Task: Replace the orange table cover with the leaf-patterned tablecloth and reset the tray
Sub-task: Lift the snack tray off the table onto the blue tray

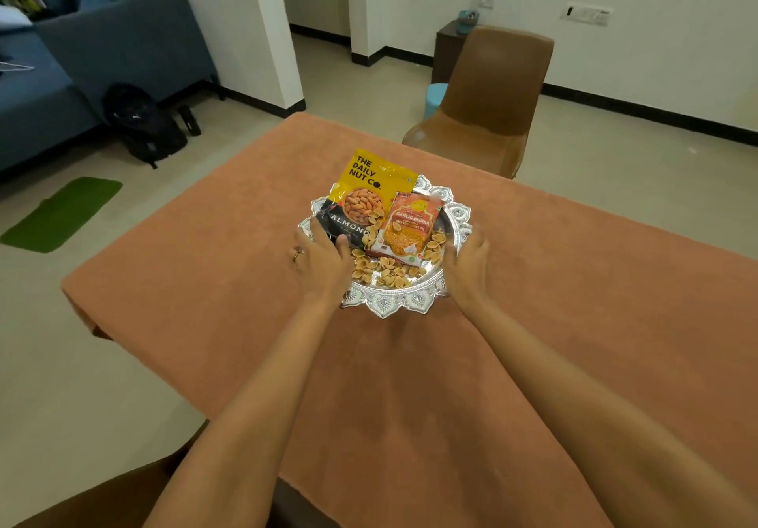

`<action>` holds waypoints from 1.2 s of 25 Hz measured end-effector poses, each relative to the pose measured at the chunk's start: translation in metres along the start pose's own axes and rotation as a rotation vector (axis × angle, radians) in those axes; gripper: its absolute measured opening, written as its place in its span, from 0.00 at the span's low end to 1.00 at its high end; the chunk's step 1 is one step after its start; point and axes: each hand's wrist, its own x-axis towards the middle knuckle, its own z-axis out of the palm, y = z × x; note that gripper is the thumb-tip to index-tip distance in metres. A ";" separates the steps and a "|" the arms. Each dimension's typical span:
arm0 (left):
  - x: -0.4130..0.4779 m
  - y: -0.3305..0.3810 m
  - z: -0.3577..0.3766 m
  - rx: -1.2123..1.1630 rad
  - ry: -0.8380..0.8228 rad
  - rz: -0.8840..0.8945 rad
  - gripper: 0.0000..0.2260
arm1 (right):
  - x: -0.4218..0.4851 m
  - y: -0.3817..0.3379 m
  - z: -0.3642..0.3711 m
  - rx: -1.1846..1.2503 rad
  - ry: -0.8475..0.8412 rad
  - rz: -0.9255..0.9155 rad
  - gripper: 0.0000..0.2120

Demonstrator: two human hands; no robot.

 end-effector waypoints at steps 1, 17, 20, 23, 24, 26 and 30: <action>-0.002 0.003 0.000 -0.012 0.012 0.026 0.26 | -0.002 0.002 -0.004 -0.013 0.019 -0.006 0.24; -0.157 0.275 0.068 -0.193 -0.339 0.651 0.30 | -0.089 0.151 -0.305 -0.167 0.567 0.261 0.25; -0.230 0.341 0.095 -0.256 -0.480 0.798 0.31 | -0.133 0.200 -0.379 -0.202 0.708 0.371 0.23; -0.307 0.397 0.122 -0.278 -0.615 0.922 0.31 | -0.180 0.253 -0.441 -0.219 0.821 0.485 0.22; -0.332 0.412 0.132 -0.272 -0.647 0.962 0.31 | -0.195 0.269 -0.458 -0.223 0.858 0.520 0.22; -0.381 0.436 0.153 -0.257 -0.702 1.035 0.32 | -0.228 0.298 -0.486 -0.228 0.917 0.593 0.22; -0.472 0.466 0.194 -0.211 -0.807 1.117 0.32 | -0.287 0.357 -0.522 -0.245 0.994 0.709 0.20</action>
